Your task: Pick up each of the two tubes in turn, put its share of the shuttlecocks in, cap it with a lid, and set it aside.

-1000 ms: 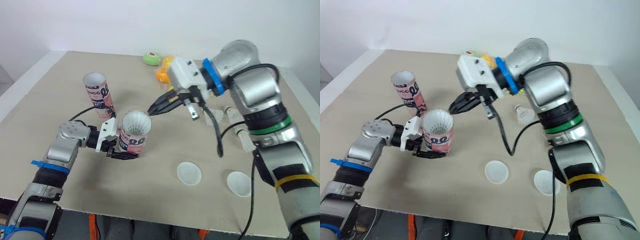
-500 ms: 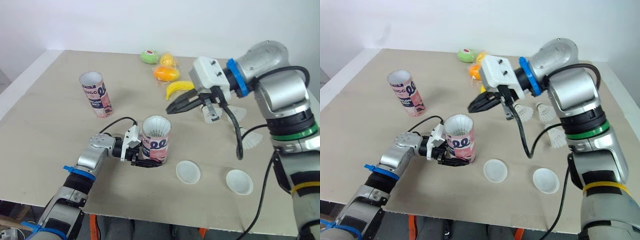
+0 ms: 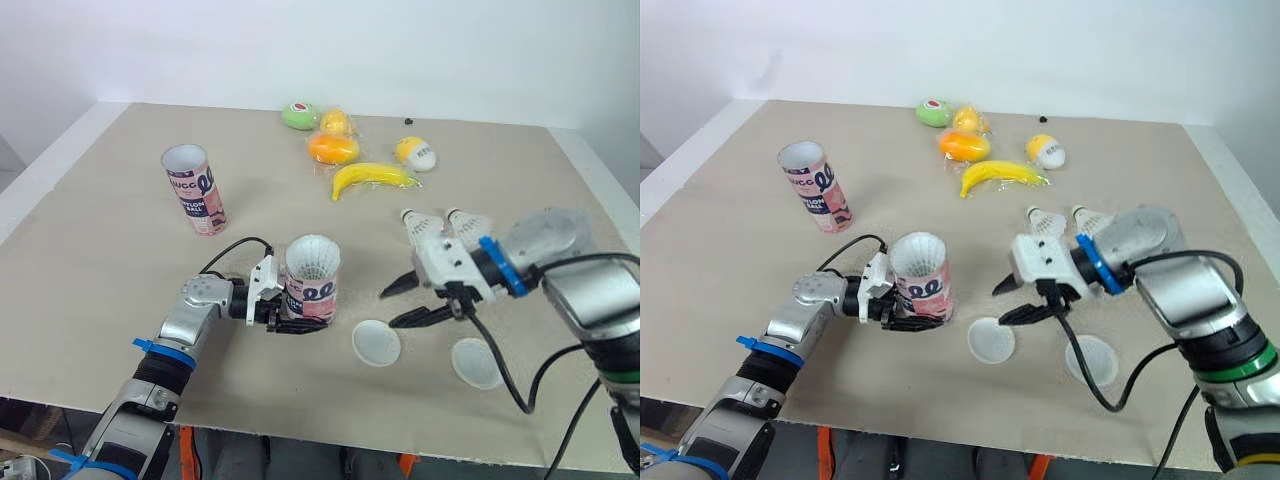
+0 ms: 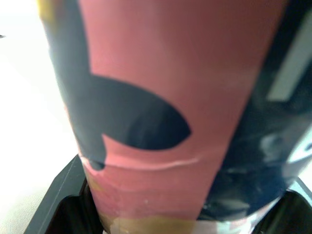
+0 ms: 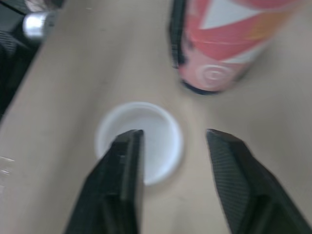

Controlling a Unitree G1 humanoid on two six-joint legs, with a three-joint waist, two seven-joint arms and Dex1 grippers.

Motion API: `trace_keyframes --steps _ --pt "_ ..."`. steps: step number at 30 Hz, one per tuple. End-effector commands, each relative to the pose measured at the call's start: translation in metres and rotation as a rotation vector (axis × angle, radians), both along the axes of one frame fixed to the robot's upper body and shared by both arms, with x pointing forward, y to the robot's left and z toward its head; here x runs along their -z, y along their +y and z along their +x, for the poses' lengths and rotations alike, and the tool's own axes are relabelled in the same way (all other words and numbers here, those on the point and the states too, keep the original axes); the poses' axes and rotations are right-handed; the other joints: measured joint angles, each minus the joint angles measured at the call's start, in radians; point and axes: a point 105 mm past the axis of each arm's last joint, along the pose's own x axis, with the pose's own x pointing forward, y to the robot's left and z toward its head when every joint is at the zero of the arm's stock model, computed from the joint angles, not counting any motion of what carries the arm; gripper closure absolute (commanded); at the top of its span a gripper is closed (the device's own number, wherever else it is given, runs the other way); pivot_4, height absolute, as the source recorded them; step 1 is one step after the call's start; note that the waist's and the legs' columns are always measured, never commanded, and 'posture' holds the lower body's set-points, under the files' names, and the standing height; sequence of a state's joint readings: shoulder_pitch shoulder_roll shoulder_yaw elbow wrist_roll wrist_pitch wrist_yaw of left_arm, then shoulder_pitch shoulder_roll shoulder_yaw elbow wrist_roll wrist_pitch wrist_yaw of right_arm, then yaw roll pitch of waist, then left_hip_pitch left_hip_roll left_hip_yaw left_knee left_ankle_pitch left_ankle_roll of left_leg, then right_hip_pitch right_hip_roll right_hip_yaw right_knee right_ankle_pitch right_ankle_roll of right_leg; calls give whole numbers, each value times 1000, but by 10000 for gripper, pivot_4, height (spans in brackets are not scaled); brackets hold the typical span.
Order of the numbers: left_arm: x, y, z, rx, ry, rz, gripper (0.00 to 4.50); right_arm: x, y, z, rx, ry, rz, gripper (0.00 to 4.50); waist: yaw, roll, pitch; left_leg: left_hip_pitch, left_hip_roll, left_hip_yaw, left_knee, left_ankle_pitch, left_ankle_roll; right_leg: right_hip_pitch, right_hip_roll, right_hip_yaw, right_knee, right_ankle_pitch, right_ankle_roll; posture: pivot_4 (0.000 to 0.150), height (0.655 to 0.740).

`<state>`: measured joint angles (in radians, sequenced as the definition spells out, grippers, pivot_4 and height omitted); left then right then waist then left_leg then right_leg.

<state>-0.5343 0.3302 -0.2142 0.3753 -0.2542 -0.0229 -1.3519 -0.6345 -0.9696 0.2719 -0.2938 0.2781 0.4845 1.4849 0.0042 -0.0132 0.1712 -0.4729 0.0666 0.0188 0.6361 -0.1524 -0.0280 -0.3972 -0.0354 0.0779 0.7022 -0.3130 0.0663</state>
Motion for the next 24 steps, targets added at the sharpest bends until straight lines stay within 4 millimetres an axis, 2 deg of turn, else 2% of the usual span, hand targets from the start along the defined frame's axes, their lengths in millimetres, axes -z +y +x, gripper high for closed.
trace_keyframes --steps 1,6,19,22,24 --pt "20 -1 -9 23 47 61 14021 3 8 -1 9 -13 -1 23942 0 0 0 1 0 0 0 0 0 1 0 0 0 0 0 1500 6946" --pt "22 -4 -12 33 33 73 14021 22 11 22 102 -40 -49 23942 0 0 0 4 0 -1 0 0 0 4 1 0 -1 0 0 1500 6946" --pt "24 -3 -14 16 10 83 14021 42 3 15 54 -9 -158 23942 1 0 0 4 0 -2 0 0 0 6 1 -2 -1 0 0 1500 6946" --pt "23 -3 -12 11 4 83 14021 44 2 16 47 -12 -173 32417 1 0 0 4 0 -3 0 0 0 7 1 -2 -1 0 0 1500 6946" --pt "22 -3 -11 7 1 82 14021 44 1 17 44 -18 -180 42411 1 0 0 4 0 -3 0 0 0 7 1 -2 -1 0 0 1500 6946"
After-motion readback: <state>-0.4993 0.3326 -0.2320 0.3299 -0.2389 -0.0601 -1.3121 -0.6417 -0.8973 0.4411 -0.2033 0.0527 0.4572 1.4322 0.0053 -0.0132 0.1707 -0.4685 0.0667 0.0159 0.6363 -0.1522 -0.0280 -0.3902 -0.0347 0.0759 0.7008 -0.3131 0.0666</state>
